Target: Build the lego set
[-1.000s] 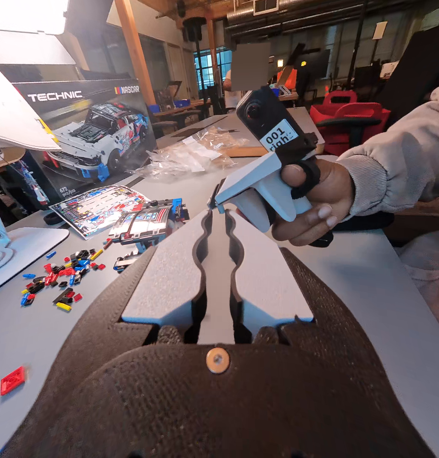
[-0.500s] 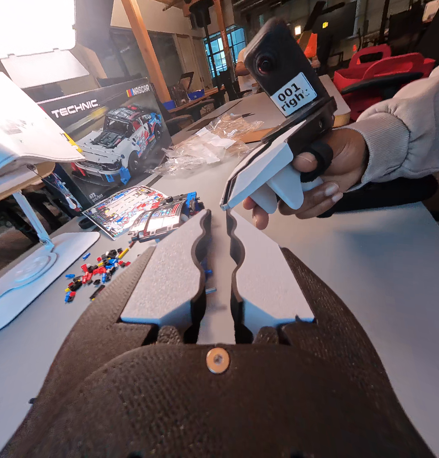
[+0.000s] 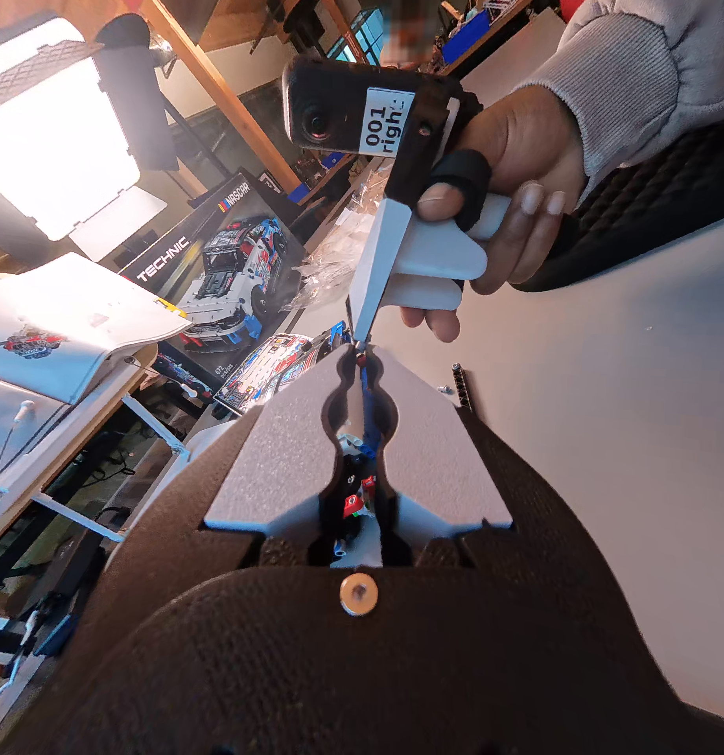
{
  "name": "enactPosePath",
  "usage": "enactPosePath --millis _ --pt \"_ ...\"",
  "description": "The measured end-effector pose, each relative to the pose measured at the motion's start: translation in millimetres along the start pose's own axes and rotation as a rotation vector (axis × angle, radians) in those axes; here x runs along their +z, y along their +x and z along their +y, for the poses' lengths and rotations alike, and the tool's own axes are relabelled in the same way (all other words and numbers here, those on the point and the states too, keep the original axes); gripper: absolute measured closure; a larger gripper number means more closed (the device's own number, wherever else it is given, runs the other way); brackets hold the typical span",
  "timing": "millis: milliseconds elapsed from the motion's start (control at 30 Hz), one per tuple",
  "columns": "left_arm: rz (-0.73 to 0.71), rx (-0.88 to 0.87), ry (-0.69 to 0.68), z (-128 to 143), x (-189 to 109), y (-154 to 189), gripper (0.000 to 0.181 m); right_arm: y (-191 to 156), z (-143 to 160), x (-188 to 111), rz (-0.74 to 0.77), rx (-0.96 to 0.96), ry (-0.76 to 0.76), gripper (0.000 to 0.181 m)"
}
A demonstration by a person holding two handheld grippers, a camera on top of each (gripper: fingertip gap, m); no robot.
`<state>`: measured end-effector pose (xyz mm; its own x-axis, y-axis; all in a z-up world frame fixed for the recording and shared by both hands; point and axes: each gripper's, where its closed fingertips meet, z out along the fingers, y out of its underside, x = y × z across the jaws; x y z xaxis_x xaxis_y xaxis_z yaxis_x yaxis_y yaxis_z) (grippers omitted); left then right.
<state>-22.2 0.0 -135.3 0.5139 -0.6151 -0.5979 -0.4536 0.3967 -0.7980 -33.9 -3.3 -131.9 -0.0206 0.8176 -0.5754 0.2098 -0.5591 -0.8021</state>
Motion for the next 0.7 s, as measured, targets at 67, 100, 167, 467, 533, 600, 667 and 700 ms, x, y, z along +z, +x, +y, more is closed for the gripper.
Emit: enactPosePath --millis 67,100,167,467,533,600,667,700 --pt "0.008 -0.034 0.001 0 0 -1 0.178 -1 0 -1 0.002 -0.048 0.002 0.176" --pt "0.012 -0.045 0.001 1 0 -1 0.178 -2 1 -1 0.0 -0.076 -0.004 0.173" --pt "0.012 -0.053 -0.002 1 -1 -2 0.178 -2 3 -2 0.012 -0.123 -0.025 0.172" --pt "0.026 -0.054 -0.019 3 1 1 0.179 2 1 -2 0.062 -0.212 -0.046 0.176" --pt "0.026 -0.054 -0.021 3 1 1 0.179 3 2 -2 0.073 -0.232 -0.056 0.178" --pt "0.031 -0.067 -0.023 4 1 2 0.179 3 3 -1 0.082 -0.252 -0.07 0.178" --pt "0.04 -0.087 -0.028 5 2 3 0.179 6 5 -2 0.098 -0.287 -0.107 0.178" --pt "0.056 -0.121 -0.037 8 4 4 0.179 9 7 -4 0.118 -0.325 -0.149 0.178"
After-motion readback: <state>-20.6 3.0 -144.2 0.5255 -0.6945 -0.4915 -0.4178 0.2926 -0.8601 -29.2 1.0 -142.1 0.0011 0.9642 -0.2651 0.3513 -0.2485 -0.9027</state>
